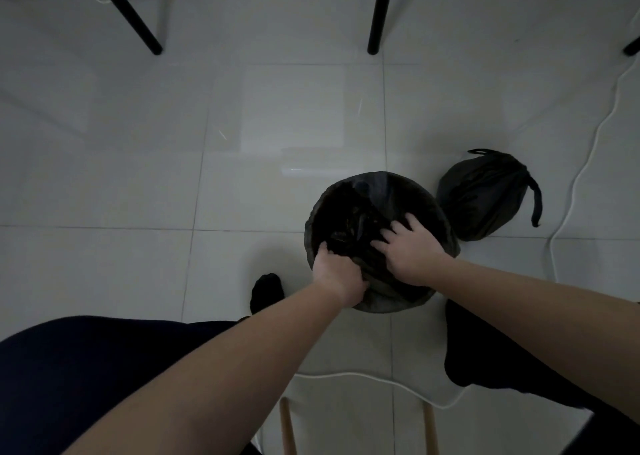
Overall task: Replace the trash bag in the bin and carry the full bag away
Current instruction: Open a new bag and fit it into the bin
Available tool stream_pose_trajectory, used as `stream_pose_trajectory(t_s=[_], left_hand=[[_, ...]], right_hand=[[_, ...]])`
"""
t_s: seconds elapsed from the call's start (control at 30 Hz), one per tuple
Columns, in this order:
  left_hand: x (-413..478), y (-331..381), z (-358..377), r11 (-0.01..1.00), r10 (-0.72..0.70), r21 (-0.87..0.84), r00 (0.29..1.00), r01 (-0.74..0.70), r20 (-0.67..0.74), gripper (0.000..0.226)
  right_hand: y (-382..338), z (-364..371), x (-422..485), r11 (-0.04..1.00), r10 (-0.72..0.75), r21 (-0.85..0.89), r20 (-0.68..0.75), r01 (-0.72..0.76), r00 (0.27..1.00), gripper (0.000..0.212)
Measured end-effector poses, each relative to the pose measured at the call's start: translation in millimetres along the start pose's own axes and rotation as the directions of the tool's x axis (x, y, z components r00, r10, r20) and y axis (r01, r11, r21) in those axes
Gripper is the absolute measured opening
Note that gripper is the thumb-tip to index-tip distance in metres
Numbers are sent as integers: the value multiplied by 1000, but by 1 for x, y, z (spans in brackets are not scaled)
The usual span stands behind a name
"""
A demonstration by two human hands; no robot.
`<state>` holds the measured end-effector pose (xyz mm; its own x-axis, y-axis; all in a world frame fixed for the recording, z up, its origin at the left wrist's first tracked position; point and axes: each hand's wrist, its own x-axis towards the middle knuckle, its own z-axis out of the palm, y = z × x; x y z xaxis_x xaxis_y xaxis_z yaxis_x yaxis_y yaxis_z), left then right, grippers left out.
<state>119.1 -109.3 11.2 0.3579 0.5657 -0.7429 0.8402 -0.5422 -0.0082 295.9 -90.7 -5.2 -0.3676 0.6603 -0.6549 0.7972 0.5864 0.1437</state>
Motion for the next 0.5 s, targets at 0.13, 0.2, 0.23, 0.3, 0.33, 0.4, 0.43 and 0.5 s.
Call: stream_pose_trajectory(t_s=[0.13, 0.2, 0.23, 0.3, 0.33, 0.4, 0.43, 0.5], left_hand=[[5, -10, 15, 990, 17, 140, 998, -26, 69, 78], [7, -15, 15, 987, 52, 148, 998, -55, 25, 79], [7, -18, 13, 987, 77, 142, 997, -76, 0, 79], [7, -20, 10, 989, 119, 90, 992, -115, -42, 75], [7, -21, 9, 991, 124, 52, 991, -122, -44, 72], [6, -21, 7, 995, 103, -13, 994, -104, -17, 69], [5, -22, 6, 996, 88, -20, 996, -88, 8, 69], [2, -25, 4, 997, 61, 50, 995, -65, 75, 72]], right_hand=[[11, 22, 1, 981, 166, -155, 348, -118, 923, 66], [11, 23, -1, 983, 161, -146, 360, -115, 919, 65], [10, 18, -2, 984, 155, -136, 335, -115, 929, 63], [7, 1, -7, 986, 130, -131, 234, -101, 964, 53], [7, -7, -9, 988, 113, -121, 162, -94, 980, 46], [4, -17, -10, 996, 72, -59, 9, -71, 997, 37], [3, -17, -8, 999, 47, -19, -49, -48, 998, 37], [5, -10, 0, 999, 33, 25, -36, -32, 999, 46]])
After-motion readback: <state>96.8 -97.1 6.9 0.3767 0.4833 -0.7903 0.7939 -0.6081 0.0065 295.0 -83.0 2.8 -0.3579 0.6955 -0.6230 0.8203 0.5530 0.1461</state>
